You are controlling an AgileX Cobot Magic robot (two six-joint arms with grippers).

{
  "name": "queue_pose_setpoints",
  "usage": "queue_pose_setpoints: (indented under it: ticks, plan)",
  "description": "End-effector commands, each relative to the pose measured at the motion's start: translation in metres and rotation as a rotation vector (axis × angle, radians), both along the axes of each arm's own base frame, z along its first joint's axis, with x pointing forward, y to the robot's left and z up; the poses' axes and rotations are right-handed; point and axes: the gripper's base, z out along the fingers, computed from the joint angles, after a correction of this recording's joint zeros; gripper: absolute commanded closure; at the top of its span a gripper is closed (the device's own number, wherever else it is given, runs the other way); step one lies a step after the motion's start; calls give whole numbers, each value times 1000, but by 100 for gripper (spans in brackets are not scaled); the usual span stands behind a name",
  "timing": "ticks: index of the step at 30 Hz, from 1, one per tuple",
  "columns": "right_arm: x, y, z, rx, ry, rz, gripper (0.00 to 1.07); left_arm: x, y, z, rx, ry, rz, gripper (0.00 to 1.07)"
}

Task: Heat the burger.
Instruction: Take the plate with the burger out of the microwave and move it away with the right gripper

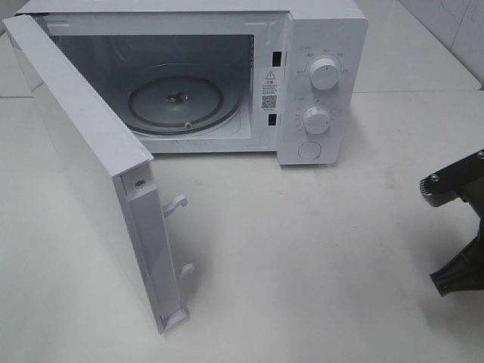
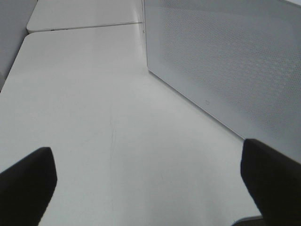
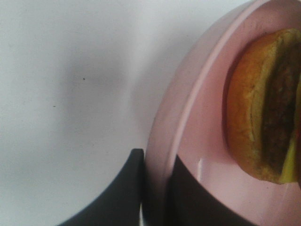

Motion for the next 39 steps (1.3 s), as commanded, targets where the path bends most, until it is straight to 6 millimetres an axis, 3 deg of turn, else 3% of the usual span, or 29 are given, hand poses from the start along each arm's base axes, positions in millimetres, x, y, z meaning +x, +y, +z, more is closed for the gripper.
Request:
queue_pose_setpoints:
  ticks: [1,16,22,23,26,28,31,39]
  plan:
    - [10,-2,-6,-94,-28,8,107,0,0,0,-8,-4,4,6]
    - [19,6,-42,-96,23,38,103,0,0,0,-8,-4,4,6]
    - [19,9,-49,-71,49,53,92,0,0,0,-8,-4,4,6]
    - [19,9,-48,-69,50,57,85,0,0,0,-8,-4,4,6]
    - [19,9,-47,-65,47,58,81,0,0,0,-8,-4,4,6]
    - [18,10,-39,-38,32,67,63,0,0,0,-8,-4,4,6]
    - [16,10,-29,-6,20,68,55,0,0,0,-8,-4,4,6]
    - [5,10,-5,95,11,79,54,0,0,0,-8,-4,4,6]
